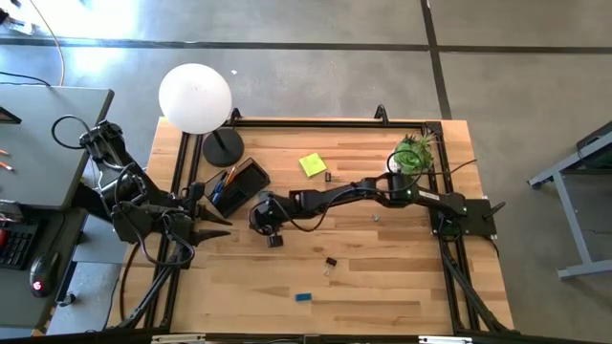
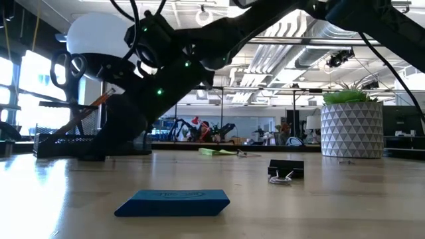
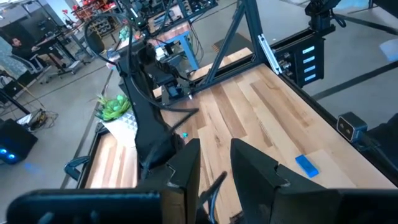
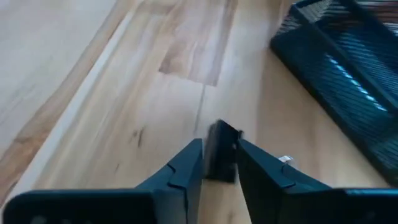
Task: Pick and place office supplies into organizer
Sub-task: Put the left black binder clip into the black mesh desk organizer
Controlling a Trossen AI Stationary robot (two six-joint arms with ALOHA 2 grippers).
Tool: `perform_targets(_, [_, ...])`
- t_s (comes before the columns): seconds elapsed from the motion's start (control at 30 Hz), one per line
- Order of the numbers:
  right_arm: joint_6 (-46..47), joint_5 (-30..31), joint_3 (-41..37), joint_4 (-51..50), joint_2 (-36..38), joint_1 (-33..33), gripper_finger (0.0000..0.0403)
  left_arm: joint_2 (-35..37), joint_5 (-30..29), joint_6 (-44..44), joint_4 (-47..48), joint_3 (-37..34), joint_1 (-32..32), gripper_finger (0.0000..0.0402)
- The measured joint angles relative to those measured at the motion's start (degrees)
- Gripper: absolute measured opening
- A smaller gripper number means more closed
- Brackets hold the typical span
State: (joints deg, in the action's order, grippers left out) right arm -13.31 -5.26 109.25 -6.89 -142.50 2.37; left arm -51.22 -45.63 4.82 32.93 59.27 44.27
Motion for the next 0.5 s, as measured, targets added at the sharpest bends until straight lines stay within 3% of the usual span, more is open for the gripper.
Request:
perform_targets(0.23, [0.32,0.71,-0.02,0.87,-0.89,0.04,0.0061,-0.02,0.0,0.02,-0.02,0.0,0.0,0.0079])
perform_targets(0.4, [-2.07,0.75,0.11,0.54,-0.85,-0.11,0.001,-0.02,0.0,0.02,-0.01,0.0,0.0,0.0079])
perform_targets(0.5, [-2.9,1.87,0.13,0.47,-0.83,-0.1,0.001,-0.02,0.0,0.04,-0.02,0.0,0.0,0.0079])
